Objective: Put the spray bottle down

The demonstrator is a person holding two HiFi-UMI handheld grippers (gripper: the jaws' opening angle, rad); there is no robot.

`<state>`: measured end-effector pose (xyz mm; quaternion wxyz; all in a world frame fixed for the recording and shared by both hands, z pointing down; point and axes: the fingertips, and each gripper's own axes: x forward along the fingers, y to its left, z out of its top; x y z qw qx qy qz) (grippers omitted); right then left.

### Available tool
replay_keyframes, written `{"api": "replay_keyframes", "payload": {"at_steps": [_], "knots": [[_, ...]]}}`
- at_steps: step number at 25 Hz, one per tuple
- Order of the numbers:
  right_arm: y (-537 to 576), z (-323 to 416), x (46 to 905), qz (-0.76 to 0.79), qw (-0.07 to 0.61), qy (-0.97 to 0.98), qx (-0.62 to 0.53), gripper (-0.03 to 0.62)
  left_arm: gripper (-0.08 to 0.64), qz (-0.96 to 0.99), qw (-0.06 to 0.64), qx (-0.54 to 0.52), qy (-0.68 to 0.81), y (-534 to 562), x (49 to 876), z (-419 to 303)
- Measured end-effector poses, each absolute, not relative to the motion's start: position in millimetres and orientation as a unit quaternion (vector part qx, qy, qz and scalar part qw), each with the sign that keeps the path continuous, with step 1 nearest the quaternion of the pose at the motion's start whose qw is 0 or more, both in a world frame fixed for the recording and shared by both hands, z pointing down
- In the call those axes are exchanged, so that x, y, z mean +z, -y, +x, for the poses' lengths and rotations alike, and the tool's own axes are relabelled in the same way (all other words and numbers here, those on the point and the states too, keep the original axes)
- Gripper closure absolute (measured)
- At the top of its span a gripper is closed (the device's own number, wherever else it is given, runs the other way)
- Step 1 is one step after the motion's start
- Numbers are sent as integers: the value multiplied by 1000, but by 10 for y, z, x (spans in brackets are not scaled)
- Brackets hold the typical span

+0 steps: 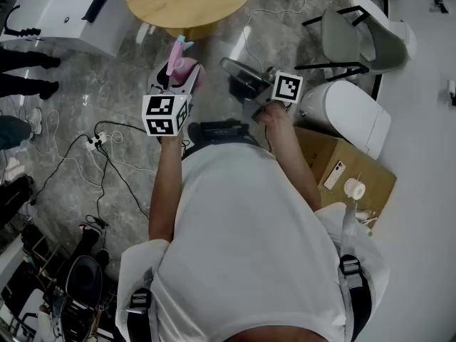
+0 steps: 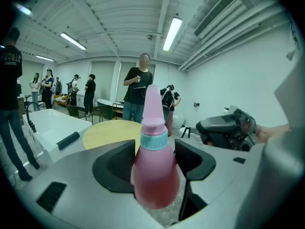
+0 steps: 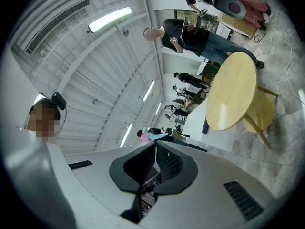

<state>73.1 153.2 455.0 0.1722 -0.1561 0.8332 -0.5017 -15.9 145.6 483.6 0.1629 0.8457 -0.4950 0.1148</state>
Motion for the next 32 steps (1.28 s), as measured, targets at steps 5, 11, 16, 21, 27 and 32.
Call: {"api": "replay_keyframes", "payload": {"at_steps": [5, 11, 16, 21, 27, 32], "knots": [[-1518, 719, 4552, -155, 173, -834, -501, 571, 298, 846, 163, 116, 495, -1452, 4843, -168], [-1458, 706, 4542, -153, 176, -836, -496, 571, 298, 848, 156, 112, 495, -1390, 4840, -163], [-1704, 884, 5041, -186, 156, -812, -531, 571, 298, 841, 187, 135, 490, -1704, 5147, -76], [-1483, 719, 4876, -184, 169, -806, -537, 569, 298, 847, 182, 116, 486, -1475, 5088, -166], [-1414, 571, 4875, -186, 153, -815, -527, 569, 298, 845, 183, 110, 491, -1376, 5068, -336], [-1336, 421, 4901, -191, 145, -819, -521, 569, 298, 844, 182, 110, 492, -1296, 5064, -530]]}}
